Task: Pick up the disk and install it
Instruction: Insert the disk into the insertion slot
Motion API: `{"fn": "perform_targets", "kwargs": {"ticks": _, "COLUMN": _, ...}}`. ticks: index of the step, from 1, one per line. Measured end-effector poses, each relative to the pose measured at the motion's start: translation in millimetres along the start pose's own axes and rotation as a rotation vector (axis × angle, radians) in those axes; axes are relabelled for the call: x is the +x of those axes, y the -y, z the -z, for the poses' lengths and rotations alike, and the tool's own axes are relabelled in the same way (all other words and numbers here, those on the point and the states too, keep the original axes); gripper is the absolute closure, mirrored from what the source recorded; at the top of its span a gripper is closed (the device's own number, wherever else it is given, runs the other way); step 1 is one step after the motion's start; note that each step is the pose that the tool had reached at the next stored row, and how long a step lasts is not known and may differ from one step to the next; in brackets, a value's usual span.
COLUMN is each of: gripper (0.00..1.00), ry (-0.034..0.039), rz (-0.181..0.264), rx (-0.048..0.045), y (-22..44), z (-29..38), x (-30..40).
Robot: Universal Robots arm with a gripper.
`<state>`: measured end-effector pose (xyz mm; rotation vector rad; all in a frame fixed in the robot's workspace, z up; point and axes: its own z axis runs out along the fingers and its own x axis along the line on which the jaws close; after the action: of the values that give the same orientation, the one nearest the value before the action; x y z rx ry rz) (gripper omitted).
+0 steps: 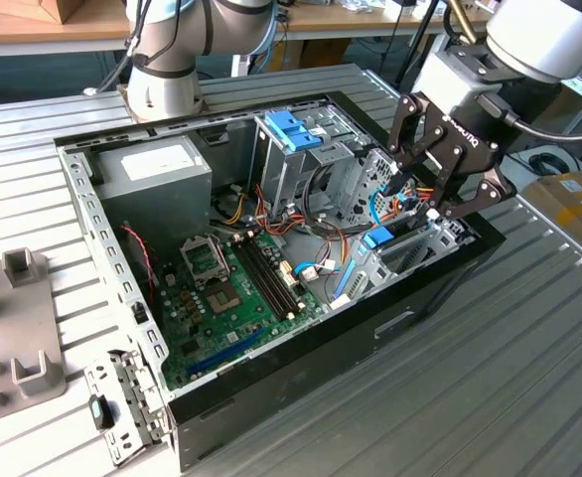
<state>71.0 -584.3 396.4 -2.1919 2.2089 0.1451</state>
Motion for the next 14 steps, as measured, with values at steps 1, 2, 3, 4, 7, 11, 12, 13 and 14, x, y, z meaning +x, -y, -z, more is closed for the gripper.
{"fn": "perform_targets", "kwargs": {"ticks": 1, "gripper": 0.49, "ry": 0.0001, "rz": 0.0, "rx": 0.0, "y": -0.1, "z": 3.1, "x": -0.3}}
{"fn": "perform_targets", "kwargs": {"ticks": 2, "gripper": 0.49, "ry": 0.0, "rz": 0.0, "rx": 0.0, "y": -0.2, "z": 5.0, "x": -0.5}}
{"fn": "perform_targets", "kwargs": {"ticks": 3, "gripper": 0.49, "ry": 0.0, "rz": 0.0, "rx": 0.0, "y": -0.3, "z": 6.5, "x": -0.7}}
{"fn": "perform_targets", "kwargs": {"ticks": 4, "gripper": 0.49, "ry": 0.0001, "rz": 0.0, "rx": 0.0, "y": -0.4, "z": 8.9, "x": -0.9}}
{"fn": "perform_targets", "kwargs": {"ticks": 7, "gripper": 0.49, "ry": 0.0004, "rz": 0.0, "rx": 0.0, "y": -0.5, "z": 11.7, "x": -1.8}}
{"fn": "perform_targets", "kwargs": {"ticks": 11, "gripper": 0.7, "ry": -0.0001, "rz": 0.0, "rx": -0.0049, "y": 4.0, "z": 12.1, "x": -1.9}}
{"fn": "perform_targets", "kwargs": {"ticks": 12, "gripper": 0.76, "ry": 0.0, "rz": -0.001, "rx": -0.0093, "y": 7.0, "z": 12.0, "x": -1.9}}
{"fn": "perform_targets", "kwargs": {"ticks": 13, "gripper": 0.82, "ry": -0.0001, "rz": -0.001, "rx": -0.0162, "y": 12.3, "z": 12.0, "x": -1.9}}
{"fn": "perform_targets", "kwargs": {"ticks": 14, "gripper": 0.88, "ry": -0.0002, "rz": -0.002, "rx": -0.0223, "y": 17.2, "z": 12.0, "x": -2.0}}
